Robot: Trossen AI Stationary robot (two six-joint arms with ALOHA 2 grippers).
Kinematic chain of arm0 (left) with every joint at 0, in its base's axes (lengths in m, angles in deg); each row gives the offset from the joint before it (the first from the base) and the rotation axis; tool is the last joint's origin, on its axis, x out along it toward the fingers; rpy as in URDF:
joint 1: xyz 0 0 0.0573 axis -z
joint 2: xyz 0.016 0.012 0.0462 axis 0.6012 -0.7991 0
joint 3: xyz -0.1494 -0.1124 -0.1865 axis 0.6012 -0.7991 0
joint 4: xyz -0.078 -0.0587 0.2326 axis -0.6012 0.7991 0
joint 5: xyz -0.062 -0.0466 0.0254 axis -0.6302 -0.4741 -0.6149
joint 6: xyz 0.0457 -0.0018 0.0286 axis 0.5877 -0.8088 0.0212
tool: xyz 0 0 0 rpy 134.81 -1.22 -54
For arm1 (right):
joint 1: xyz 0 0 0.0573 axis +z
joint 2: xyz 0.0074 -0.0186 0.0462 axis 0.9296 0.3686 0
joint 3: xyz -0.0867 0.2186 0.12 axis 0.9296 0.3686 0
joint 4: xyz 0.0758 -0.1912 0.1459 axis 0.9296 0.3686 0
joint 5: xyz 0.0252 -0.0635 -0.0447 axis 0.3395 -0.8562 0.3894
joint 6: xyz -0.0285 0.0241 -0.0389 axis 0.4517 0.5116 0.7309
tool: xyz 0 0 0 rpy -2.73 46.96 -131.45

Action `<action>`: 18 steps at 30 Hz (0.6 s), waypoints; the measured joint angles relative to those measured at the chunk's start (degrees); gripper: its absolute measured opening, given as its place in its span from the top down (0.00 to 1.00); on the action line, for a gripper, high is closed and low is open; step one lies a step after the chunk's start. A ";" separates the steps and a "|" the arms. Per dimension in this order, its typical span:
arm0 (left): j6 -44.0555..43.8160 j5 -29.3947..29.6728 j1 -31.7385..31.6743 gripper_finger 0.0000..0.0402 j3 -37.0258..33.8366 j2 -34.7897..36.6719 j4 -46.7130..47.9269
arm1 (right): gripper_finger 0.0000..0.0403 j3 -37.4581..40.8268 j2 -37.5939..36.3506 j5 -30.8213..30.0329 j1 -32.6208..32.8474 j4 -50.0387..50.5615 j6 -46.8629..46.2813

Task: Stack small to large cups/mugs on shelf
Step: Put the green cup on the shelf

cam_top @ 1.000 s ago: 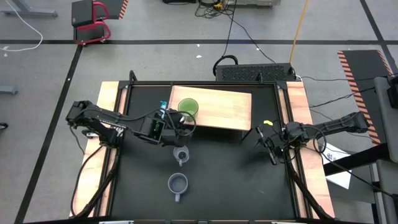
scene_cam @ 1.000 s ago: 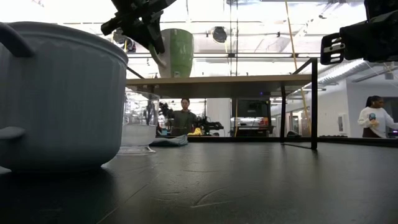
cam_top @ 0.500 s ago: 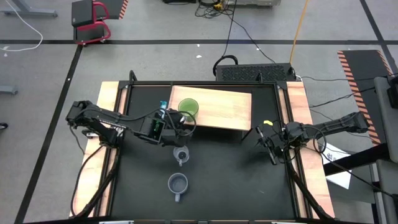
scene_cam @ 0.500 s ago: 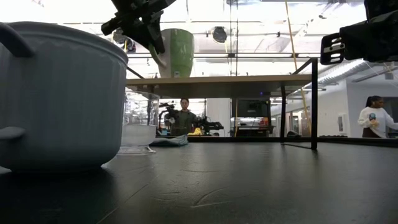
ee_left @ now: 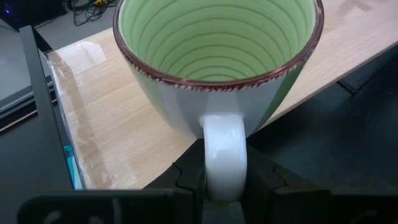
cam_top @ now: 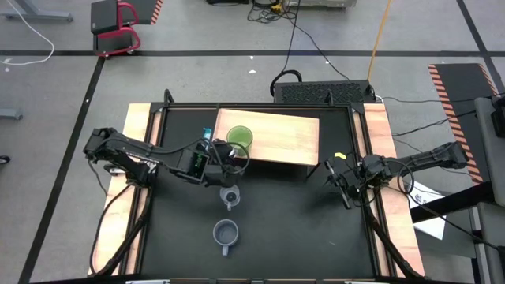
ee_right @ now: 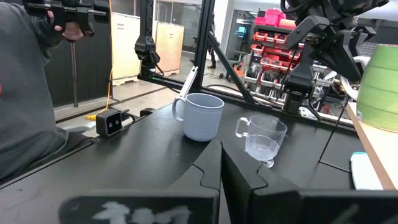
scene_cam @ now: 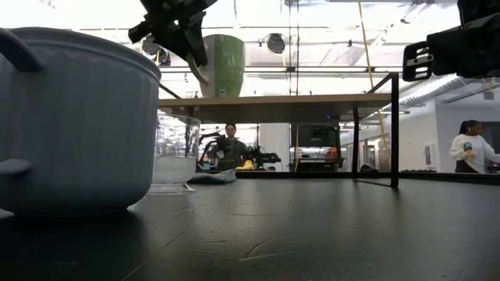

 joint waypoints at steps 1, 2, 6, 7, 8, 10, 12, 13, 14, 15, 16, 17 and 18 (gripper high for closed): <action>0.09 0.00 0.00 0.80 -0.01 -0.01 0.02 | 1.00 0.00 0.00 0.00 0.00 0.00 -0.01; 0.15 0.00 0.00 0.80 0.01 0.00 0.02 | 1.00 0.00 0.00 0.01 -0.01 0.00 -0.02; 0.15 0.00 0.00 0.80 0.01 0.00 0.07 | 1.00 0.00 -0.02 0.00 -0.01 0.02 -0.03; 0.16 0.00 0.00 0.80 0.00 0.00 0.06 | 1.00 0.01 0.00 0.00 0.00 0.02 -0.02; 0.16 0.00 -0.01 0.80 -0.01 -0.02 0.07 | 1.00 0.00 -0.02 0.00 0.00 0.04 -0.02; 0.21 0.01 -0.01 0.80 0.01 -0.02 0.09 | 1.00 0.01 -0.01 0.00 -0.01 0.05 -0.02; 0.92 0.05 0.00 0.80 0.01 -0.02 0.07 | 1.00 0.04 -0.01 0.00 -0.01 0.19 -0.02; 1.25 0.15 0.00 0.80 0.01 -0.02 0.09 | 1.00 0.04 -0.02 0.00 -0.01 0.32 -0.02; 1.29 0.40 0.00 0.80 0.01 -0.02 0.09 | 1.00 0.04 -0.01 0.00 0.00 0.49 -0.02; 1.33 0.59 0.00 0.80 0.01 -0.02 0.09 | 1.00 0.06 0.00 0.00 -0.01 0.73 -0.02; 1.34 0.75 -0.02 0.80 0.01 -0.02 0.09 | 1.00 0.17 -0.01 0.00 0.00 0.85 -0.04; 1.63 0.81 -0.10 0.80 0.01 -0.02 0.11 | 1.00 0.44 0.00 0.00 -0.01 0.85 -0.10; 1.76 0.83 -0.24 0.80 0.01 -0.02 0.10 | 1.00 0.71 -0.02 0.00 -0.01 0.81 -0.26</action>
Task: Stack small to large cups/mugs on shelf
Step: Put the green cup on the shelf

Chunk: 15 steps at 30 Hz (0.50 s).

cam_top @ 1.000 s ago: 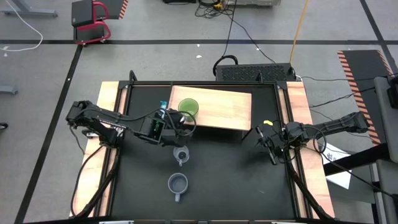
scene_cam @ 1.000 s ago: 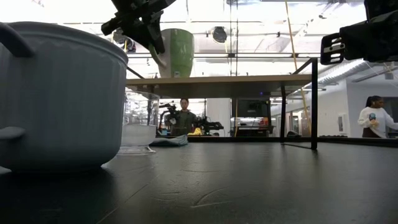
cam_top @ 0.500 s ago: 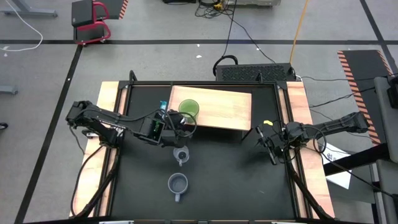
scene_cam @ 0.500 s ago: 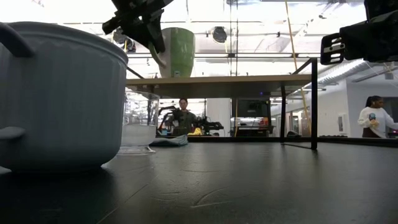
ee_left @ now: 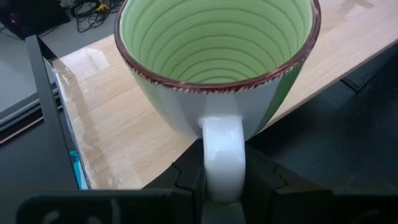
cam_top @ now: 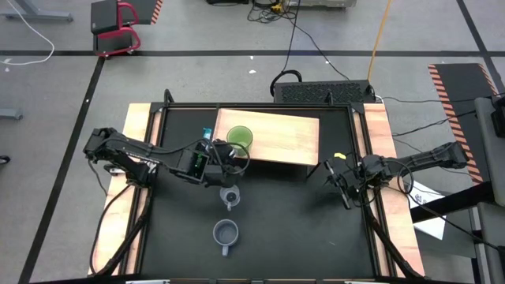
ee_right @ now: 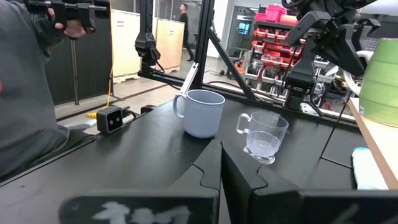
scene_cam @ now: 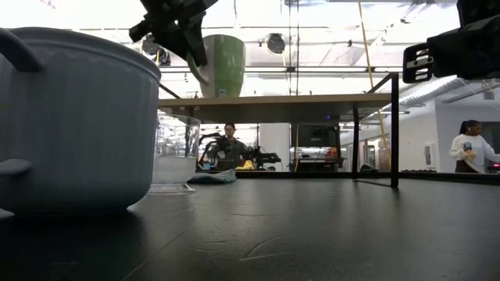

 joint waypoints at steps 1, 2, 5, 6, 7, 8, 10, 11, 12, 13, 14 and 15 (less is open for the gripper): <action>0.06 0.02 -0.17 0.80 0.00 0.00 0.00 | 1.00 0.11 -0.01 0.00 0.01 -0.03 -0.20; 0.09 0.09 -0.37 0.80 0.00 0.00 0.01 | 1.00 0.10 -0.02 0.00 0.01 0.04 -0.31; 0.70 0.15 -1.06 0.80 0.00 0.00 -0.01 | 1.00 0.09 -0.02 0.00 0.02 0.06 -0.61; 1.02 0.15 -1.29 0.80 0.00 0.00 -0.01 | 1.00 0.09 -0.01 0.01 0.02 0.05 -0.61; 1.15 0.15 -1.53 0.80 0.00 0.00 -0.01 | 1.00 0.09 0.00 0.00 0.00 0.06 -0.62; 1.30 0.15 -1.77 0.80 0.00 0.00 -0.01 | 1.00 0.09 0.00 0.00 0.02 0.06 -0.62; 1.34 0.17 -2.06 0.80 0.00 0.00 0.00 | 1.00 0.09 -0.01 0.00 0.02 0.06 -0.62; 1.34 0.17 -2.08 0.80 0.00 0.00 -0.01 | 1.00 0.09 0.00 0.01 0.02 0.06 -0.62; 1.37 0.16 -2.08 0.80 0.00 0.00 -0.01 | 1.00 0.09 -0.02 0.00 0.02 0.06 -0.62; 1.37 0.17 -2.08 0.80 0.00 0.00 -0.01 | 1.00 0.09 -0.02 0.01 0.02 0.06 -0.62; 1.38 0.17 -2.04 0.80 0.00 0.00 -0.01 | 1.00 0.09 -0.02 0.00 0.02 0.06 -0.62; 1.39 0.17 -2.03 0.80 0.00 0.00 -0.01 | 1.00 0.09 0.00 0.00 0.02 0.06 -0.62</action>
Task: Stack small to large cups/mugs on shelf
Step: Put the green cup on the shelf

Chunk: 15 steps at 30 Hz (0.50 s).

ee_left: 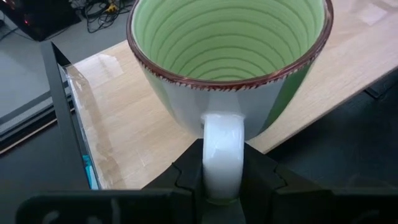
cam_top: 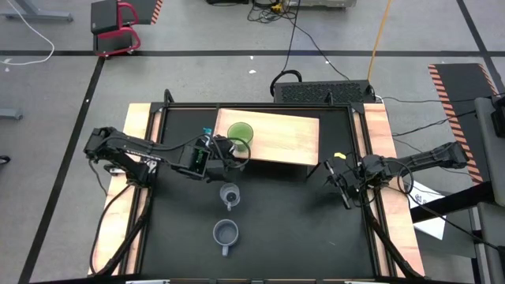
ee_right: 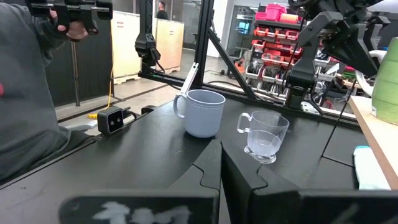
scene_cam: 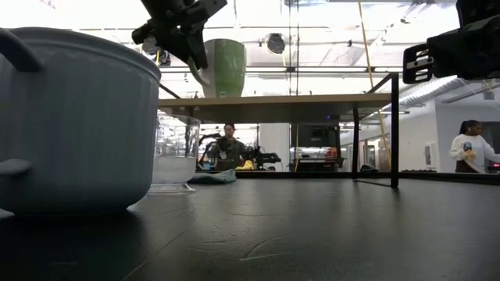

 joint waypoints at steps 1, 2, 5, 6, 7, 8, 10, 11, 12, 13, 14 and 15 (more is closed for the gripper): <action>0.01 0.00 0.00 0.80 0.00 0.00 -0.01 | 1.00 0.00 -0.02 0.00 -0.02 0.00 0.00; 0.00 0.00 0.00 0.79 0.00 0.00 -0.02 | 1.00 0.00 0.00 0.02 0.00 0.00 0.00; 0.00 0.00 0.13 0.79 0.00 0.00 -0.11 | 1.00 0.00 -0.01 0.00 -0.01 0.00 0.00; 0.00 -0.01 0.17 0.79 0.00 0.00 -0.16 | 1.00 0.00 -0.02 0.01 -0.01 0.00 0.00; 0.00 -0.02 0.22 0.79 0.00 0.00 -0.21 | 1.00 0.00 -0.02 0.02 0.00 0.00 0.00; 0.00 -0.02 0.28 0.79 0.00 0.00 -0.22 | 1.00 0.00 -0.01 0.00 0.00 0.00 0.00; 0.07 -0.01 0.45 0.79 0.00 0.00 -0.24 | 1.00 0.00 -0.01 0.01 0.00 0.00 0.00; 0.21 -0.01 0.52 0.79 0.00 0.00 -0.27 | 1.00 0.00 -0.01 0.01 0.00 0.00 0.00; 0.53 0.00 0.52 0.79 0.00 0.00 -0.31 | 1.00 0.00 -0.02 0.00 -0.02 0.00 0.00; 0.71 -0.02 0.52 0.79 0.00 0.00 -0.35 | 1.00 0.00 -0.02 0.00 0.00 0.00 0.00; 1.12 -0.02 0.52 0.79 0.00 0.00 -0.42 | 1.00 0.00 -0.02 0.01 0.00 0.00 0.00; 1.35 -0.02 0.50 0.79 0.00 0.00 -0.50 | 1.00 0.00 -0.02 0.01 -0.01 0.00 0.00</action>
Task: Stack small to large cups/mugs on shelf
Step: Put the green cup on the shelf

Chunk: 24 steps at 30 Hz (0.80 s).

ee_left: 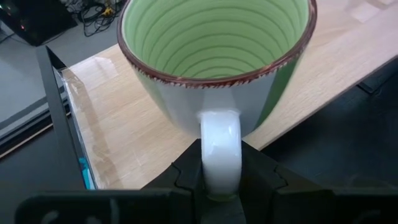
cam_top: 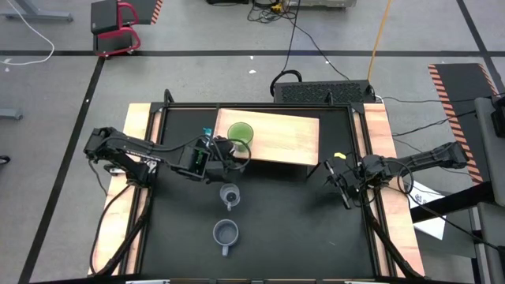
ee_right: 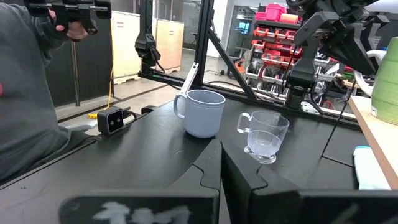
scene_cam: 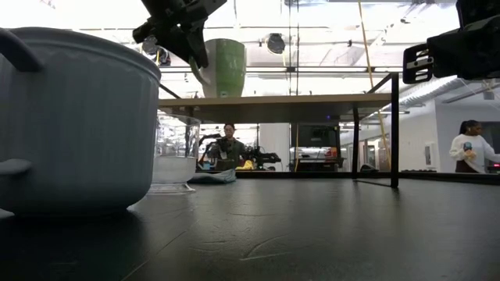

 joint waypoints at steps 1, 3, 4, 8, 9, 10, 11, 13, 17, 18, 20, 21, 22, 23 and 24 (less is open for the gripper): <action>0.26 0.00 0.00 0.79 0.00 0.00 -0.01 | 1.00 0.00 0.00 -0.01 0.01 0.00 0.00; 1.00 0.00 0.00 0.79 0.00 0.00 -0.36 | 1.00 0.00 0.00 0.00 0.00 0.00 0.00; 1.32 0.00 0.00 0.79 0.00 0.00 -0.79 | 1.00 0.00 -0.01 -0.01 -0.01 0.00 0.00; 3.88 -0.78 0.00 0.79 0.00 0.00 -3.20 | 1.00 0.00 0.00 0.00 0.01 0.01 0.00; 4.39 -1.01 0.00 0.79 0.00 0.00 -3.74 | 1.00 0.00 0.00 0.00 0.00 0.02 0.00; 4.74 -1.07 0.00 0.79 0.00 0.00 -4.03 | 1.00 0.00 0.00 0.01 0.00 0.02 0.00; 4.74 -1.07 0.00 0.79 0.00 0.00 -4.09 | 1.00 0.00 0.01 0.01 0.01 0.04 0.00; 4.84 -1.09 0.00 0.79 0.00 0.00 -4.07 | 1.00 0.00 0.02 0.01 0.01 0.19 0.00; 5.83 -1.11 0.00 0.79 0.00 0.00 -4.04 | 1.00 0.00 0.01 0.00 0.01 0.44 -0.38; 5.93 -1.17 0.00 0.79 0.00 0.00 -4.04 | 1.00 0.00 0.01 0.01 0.01 0.42 -0.42; 6.01 -1.45 -0.02 0.79 0.00 0.00 -4.01 | 1.00 0.00 0.02 0.01 -0.01 0.44 -0.42; 6.03 -1.46 -0.02 0.79 0.00 0.00 -3.92 | 1.00 0.00 -0.01 0.01 -0.01 0.42 -0.42; 6.03 -1.46 -0.02 0.79 0.00 0.00 -3.80 | 1.00 0.00 0.00 -0.01 0.01 0.44 -0.43; 5.99 -1.46 -0.02 0.79 0.00 0.00 -3.65 | 1.00 0.00 -0.01 0.01 0.00 0.42 -0.43; 5.99 -1.49 -0.02 0.79 0.00 0.00 -3.32 | 1.00 0.00 0.01 0.01 0.01 0.43 -0.44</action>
